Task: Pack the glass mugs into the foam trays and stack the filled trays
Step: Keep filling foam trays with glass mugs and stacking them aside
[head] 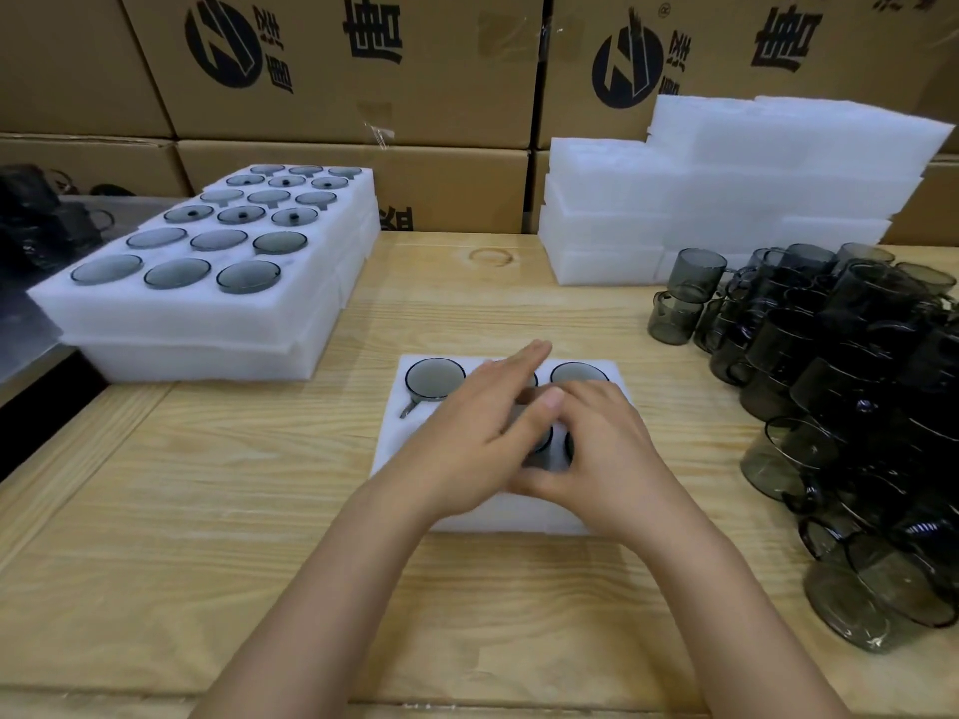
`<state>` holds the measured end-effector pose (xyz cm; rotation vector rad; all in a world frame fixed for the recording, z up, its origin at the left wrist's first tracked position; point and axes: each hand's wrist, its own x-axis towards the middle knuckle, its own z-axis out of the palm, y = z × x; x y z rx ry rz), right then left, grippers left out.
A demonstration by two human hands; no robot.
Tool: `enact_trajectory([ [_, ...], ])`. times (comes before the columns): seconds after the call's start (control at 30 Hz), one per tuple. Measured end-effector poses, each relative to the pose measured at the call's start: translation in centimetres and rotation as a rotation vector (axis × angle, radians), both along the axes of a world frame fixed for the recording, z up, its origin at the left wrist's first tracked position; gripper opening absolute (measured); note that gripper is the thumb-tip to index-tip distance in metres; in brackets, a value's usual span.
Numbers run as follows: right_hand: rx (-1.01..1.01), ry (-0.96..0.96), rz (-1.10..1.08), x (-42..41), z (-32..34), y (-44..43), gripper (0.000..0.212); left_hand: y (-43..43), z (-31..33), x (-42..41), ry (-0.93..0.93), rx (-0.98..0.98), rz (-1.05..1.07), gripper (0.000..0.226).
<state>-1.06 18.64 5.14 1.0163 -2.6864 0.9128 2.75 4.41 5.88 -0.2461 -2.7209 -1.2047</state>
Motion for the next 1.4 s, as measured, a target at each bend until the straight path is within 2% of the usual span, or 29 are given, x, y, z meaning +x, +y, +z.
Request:
enact_trajectory([
  [0.07,-0.022,-0.029,0.056,-0.2,0.5,0.1,0.062,0.9,-0.1,-0.4,0.12,-0.152,-0.03,0.062],
  [0.17,0.122,0.025,0.162,-0.1,1.1,-0.8,0.082,0.7,0.6,-1.0,0.22,-0.095,-0.063,0.066],
  [0.27,0.271,0.203,0.204,0.8,0.8,-2.7,0.077,0.3,0.8,-1.8,0.136,-0.189,-0.111,0.069],
  [0.33,0.292,0.183,0.186,1.3,0.3,-3.2,0.076,0.2,0.2,-2.0,0.074,-0.307,-0.104,0.072],
  [0.43,0.363,0.124,0.169,1.4,-0.7,-2.8,0.082,0.7,-0.8,-1.8,0.043,-0.413,-0.083,0.061],
  [0.63,0.435,0.132,0.162,1.1,-1.0,-2.9,0.091,0.8,-1.3,-1.8,0.081,-0.45,-0.045,0.06],
  [0.73,0.431,0.238,0.151,1.1,-1.1,-2.8,0.079,1.0,-1.1,-1.4,0.115,-0.488,-0.008,0.073],
  [0.8,0.424,0.321,0.154,1.0,-1.0,-2.9,0.07,1.1,-0.8,-0.7,0.21,-0.464,0.046,0.07],
  [0.9,0.349,0.219,0.167,1.3,-0.6,-2.5,0.079,0.7,-1.2,-0.2,0.662,-0.429,0.213,0.036],
  [0.93,0.312,0.146,0.163,1.5,-0.3,-2.0,0.085,0.3,-1.4,-0.2,0.769,-0.389,0.285,0.031],
  [1.0,0.292,0.107,0.086,1.8,0.4,0.0,0.091,-0.6,-1.3,-0.1,0.83,-0.245,0.387,0.029],
  [1.07,0.2,0.267,-0.111,2.4,0.7,3.1,0.079,-1.4,-0.9,0.1,0.783,-0.013,0.457,0.031],
  [1.17,0.01,0.648,-0.552,3.9,-0.1,8.5,0.042,-2.1,-0.4,0.2,0.658,0.383,0.525,0.027],
  [1.23,0.011,0.758,-0.762,4.9,-1.9,11.5,0.028,-3.3,0.0,-0.3,0.612,0.738,0.515,0.026],
  [1.3,0.064,0.739,-0.868,5.5,-3.6,13.6,0.027,-5.5,0.0,-0.6,0.581,1.01,0.492,0.025],
  [1.4,0.12,0.642,-0.951,5.5,-5.6,16.1,0.036,-8.3,-1.2,-0.7,0.47,1.251,0.518,0.023],
])
